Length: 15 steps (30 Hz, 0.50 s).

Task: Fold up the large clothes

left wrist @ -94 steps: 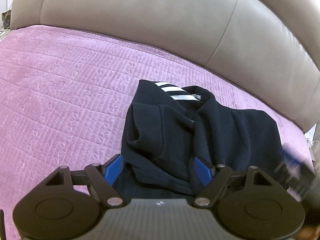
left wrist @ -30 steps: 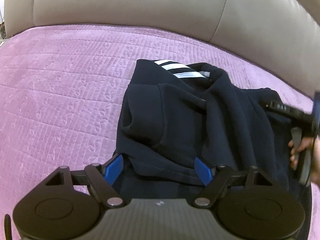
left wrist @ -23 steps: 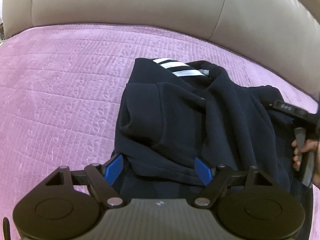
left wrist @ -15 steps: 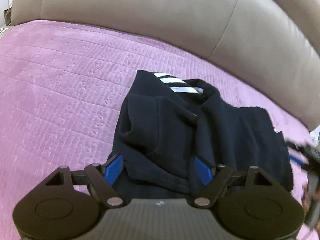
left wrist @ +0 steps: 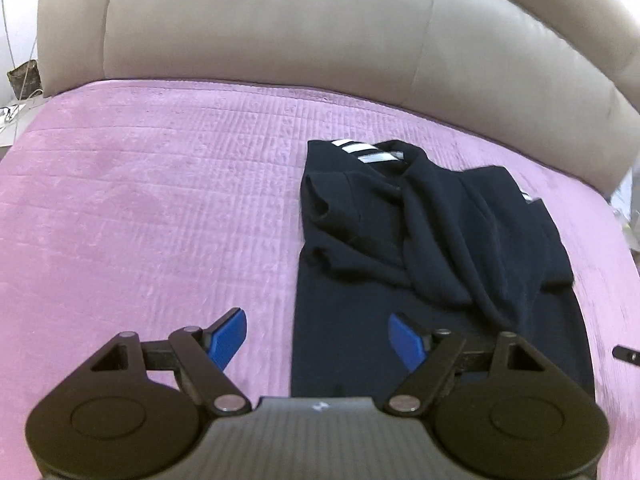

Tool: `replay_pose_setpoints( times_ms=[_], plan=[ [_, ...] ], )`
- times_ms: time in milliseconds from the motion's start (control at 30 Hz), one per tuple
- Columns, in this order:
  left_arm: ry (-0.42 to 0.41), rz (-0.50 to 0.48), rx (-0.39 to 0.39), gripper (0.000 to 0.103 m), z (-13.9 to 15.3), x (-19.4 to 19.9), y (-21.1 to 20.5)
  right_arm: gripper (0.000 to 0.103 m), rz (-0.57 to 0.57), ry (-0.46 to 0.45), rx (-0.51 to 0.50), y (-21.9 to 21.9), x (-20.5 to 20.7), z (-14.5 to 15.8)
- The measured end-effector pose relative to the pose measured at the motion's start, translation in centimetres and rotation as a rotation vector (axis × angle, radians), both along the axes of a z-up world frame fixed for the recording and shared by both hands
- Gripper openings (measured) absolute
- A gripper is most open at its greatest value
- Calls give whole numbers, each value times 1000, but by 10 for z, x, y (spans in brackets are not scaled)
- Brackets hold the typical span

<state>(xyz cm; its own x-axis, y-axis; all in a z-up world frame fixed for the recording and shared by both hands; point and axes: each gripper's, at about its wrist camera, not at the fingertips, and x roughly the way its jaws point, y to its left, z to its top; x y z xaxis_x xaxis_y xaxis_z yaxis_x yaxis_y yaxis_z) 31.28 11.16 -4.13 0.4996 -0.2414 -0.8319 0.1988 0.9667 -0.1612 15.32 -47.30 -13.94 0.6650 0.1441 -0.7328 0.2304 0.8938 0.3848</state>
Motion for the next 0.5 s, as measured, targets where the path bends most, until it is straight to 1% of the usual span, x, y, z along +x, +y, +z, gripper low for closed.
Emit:
replay_pose_setpoints(
  times_ms=[67, 100, 167, 267, 333, 400, 500],
  plan=[
    [15, 8, -27, 80, -2, -22, 12, 102, 2, 19, 6, 4, -11, 1],
    [15, 19, -46, 80, -5, -33, 18, 102, -2, 46, 10, 8, -17, -1],
    [13, 44, -74, 80, -16, -55, 28, 102, -21, 79, 19, 14, -26, -8],
    [38, 38, -77, 79, -43, -87, 31, 102, -19, 87, 23, 25, -40, -25],
    [43, 24, -78, 79, -61, -109, 32, 102, -16, 93, -3, 31, -51, -37],
    [57, 24, -80, 79, -79, -127, 34, 102, 12, 96, -30, 35, -63, -48],
    [99, 22, -121, 77, -106, -154, 35, 102, 59, 142, -66, 32, -75, -55]
  ],
)
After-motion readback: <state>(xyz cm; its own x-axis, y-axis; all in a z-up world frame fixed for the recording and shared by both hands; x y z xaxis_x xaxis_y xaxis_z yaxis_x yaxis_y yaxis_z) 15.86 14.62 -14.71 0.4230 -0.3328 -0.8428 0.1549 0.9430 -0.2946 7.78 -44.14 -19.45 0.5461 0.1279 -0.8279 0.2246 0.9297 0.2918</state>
